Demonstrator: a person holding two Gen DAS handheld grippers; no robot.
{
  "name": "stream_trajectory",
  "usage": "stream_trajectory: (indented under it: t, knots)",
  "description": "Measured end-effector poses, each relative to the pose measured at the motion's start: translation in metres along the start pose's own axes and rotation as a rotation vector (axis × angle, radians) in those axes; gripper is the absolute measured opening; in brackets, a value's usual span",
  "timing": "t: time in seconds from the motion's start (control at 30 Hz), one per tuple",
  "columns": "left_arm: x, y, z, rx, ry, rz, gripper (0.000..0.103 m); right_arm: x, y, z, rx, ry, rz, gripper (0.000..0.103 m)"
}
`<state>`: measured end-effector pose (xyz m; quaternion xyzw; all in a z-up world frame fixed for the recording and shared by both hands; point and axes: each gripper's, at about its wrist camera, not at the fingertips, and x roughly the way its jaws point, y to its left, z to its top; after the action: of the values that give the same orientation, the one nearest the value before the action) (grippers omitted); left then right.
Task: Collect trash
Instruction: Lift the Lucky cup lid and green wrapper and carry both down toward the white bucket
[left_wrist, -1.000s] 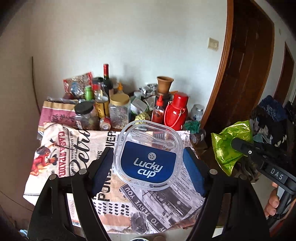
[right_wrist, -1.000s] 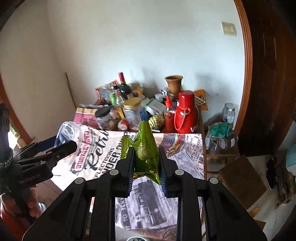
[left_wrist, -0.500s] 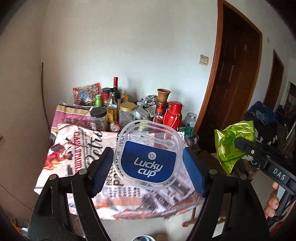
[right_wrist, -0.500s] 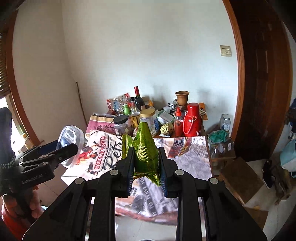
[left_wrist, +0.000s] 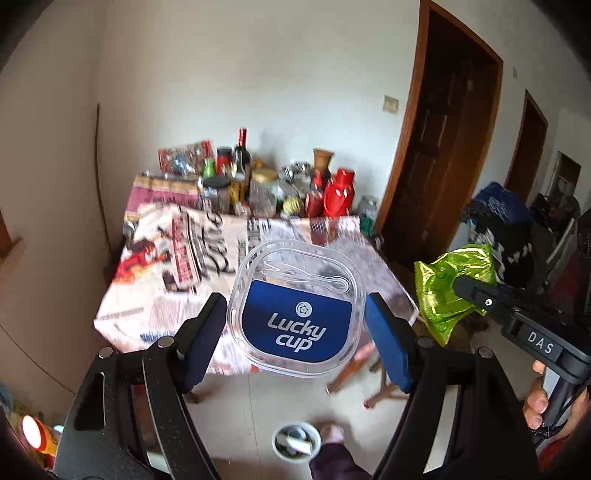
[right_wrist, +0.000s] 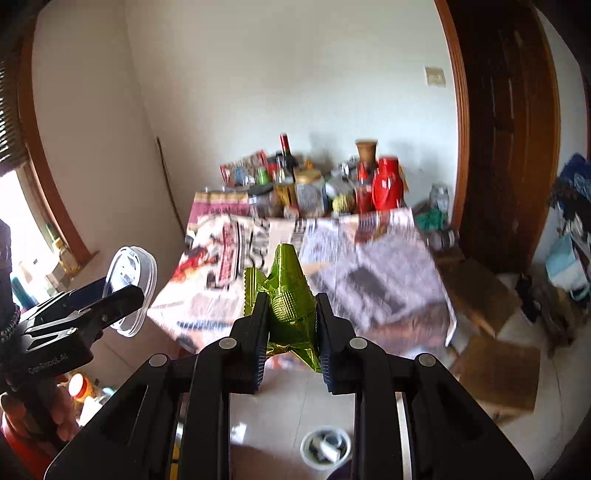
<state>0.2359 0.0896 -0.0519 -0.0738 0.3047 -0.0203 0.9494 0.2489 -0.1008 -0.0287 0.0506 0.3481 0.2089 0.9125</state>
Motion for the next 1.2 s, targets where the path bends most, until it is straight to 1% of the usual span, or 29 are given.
stream_trajectory:
  t: [0.17, 0.3, 0.47, 0.57, 0.63, 0.73, 0.8, 0.87, 0.97, 1.07, 1.2]
  knots:
    - [0.001, 0.007, -0.032, -0.022, 0.075, -0.032, 0.075, 0.000, 0.004, -0.027, 0.005, 0.079, -0.017, 0.022]
    - [0.009, 0.007, -0.052, -0.027, 0.127, -0.026, 0.075, 0.005, 0.001, -0.046, 0.016, 0.128, -0.025, 0.022]
    - [0.028, 0.001, -0.078, -0.033, 0.205, -0.026, 0.075, 0.026, -0.014, -0.071, 0.031, 0.198, -0.031, 0.022]
    - [0.052, -0.005, -0.099, -0.030, 0.265, -0.018, 0.075, 0.044, -0.025, -0.088, 0.025, 0.252, -0.022, 0.022]
    - [0.066, -0.006, -0.112, -0.031, 0.291, -0.007, 0.075, 0.058, -0.031, -0.101, 0.006, 0.280, -0.015, 0.022]
    - [0.092, -0.008, -0.139, -0.051, 0.341, 0.011, 0.075, 0.087, -0.045, -0.125, -0.028, 0.328, -0.018, 0.022]
    - [0.115, -0.008, -0.162, -0.075, 0.383, 0.020, 0.075, 0.100, -0.054, -0.138, -0.030, 0.344, -0.018, 0.022]
    - [0.136, -0.007, -0.181, -0.095, 0.407, 0.023, 0.075, 0.119, -0.068, -0.159, -0.039, 0.370, -0.026, 0.022]
    - [0.179, -0.005, -0.220, -0.133, 0.454, 0.030, 0.075, 0.147, -0.087, -0.185, -0.046, 0.404, -0.036, 0.022]
    - [0.215, 0.000, -0.250, -0.159, 0.478, 0.036, 0.075, 0.178, -0.103, -0.212, -0.051, 0.439, -0.038, 0.022]
    - [0.261, 0.010, -0.301, -0.186, 0.516, 0.045, 0.075, 0.222, -0.118, -0.254, -0.070, 0.481, -0.038, 0.022]
